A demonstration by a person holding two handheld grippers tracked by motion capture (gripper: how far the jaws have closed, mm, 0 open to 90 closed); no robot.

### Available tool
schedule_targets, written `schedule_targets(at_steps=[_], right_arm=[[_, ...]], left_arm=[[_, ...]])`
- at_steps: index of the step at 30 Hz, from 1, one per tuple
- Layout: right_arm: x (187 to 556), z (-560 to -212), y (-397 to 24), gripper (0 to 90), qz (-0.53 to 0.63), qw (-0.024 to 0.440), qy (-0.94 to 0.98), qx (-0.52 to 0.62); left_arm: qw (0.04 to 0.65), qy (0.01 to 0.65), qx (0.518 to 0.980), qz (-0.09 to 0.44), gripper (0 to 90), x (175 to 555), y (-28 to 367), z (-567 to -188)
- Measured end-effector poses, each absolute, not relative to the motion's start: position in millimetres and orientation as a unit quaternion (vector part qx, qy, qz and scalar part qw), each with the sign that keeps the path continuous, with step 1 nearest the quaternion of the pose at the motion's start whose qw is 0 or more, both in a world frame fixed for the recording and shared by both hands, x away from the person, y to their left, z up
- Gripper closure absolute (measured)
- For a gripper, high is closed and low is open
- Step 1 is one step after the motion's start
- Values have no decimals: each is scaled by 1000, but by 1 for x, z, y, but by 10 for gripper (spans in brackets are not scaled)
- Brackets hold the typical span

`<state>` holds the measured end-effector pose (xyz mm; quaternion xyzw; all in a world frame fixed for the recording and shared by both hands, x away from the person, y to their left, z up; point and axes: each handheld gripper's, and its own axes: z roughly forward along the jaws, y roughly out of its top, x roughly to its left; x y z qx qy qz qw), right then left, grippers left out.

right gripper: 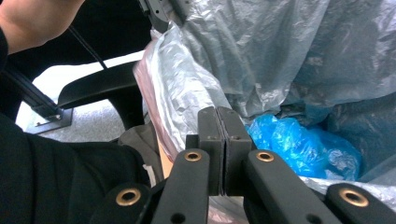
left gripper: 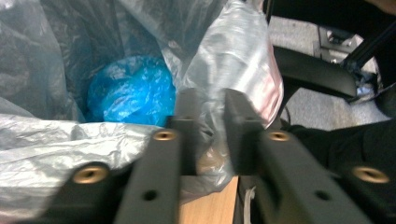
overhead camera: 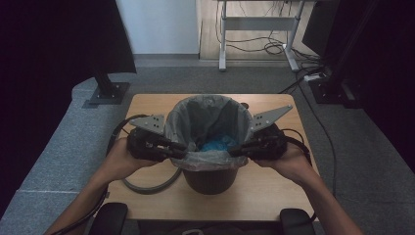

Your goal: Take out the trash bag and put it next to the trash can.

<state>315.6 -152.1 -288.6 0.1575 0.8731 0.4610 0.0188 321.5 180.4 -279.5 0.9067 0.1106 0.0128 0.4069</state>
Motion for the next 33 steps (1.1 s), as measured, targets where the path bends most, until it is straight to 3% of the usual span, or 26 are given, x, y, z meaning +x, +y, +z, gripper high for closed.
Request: schedule_targets(at_steps=[4, 11, 15, 18, 19, 23, 27, 30, 32, 33], right_arm=[[319, -283, -151, 886, 465, 25, 870, 161], [329, -275, -147, 887, 469, 39, 866, 169], [339, -274, -146, 889, 469, 45, 864, 179], [347, -275, -143, 889, 466, 49, 863, 187], [350, -275, -143, 889, 464, 51, 864, 189], [359, -275, -140, 889, 461, 57, 863, 199], [368, -274, -137, 889, 456, 61, 864, 204], [372, -272, -134, 889, 457, 61, 863, 205], [373, -272, -132, 889, 458, 61, 863, 204], [373, -272, -131, 889, 457, 59, 864, 203]], left_arm=[[409, 118, 905, 18, 878, 324, 181, -277], [416, 151, 896, 49, 888, 332, 185, -270], [399, 171, 896, 91, 888, 339, 187, -270], [401, 177, 895, 88, 881, 345, 187, -272], [401, 180, 894, 84, 862, 348, 187, -272], [420, 177, 889, 47, 595, 356, 188, -273], [409, 161, 896, 52, 522, 357, 176, -272], [378, 147, 912, 63, 552, 358, 163, -273], [360, 147, 919, 62, 645, 361, 156, -274], [352, 150, 922, 64, 742, 362, 154, -274]])
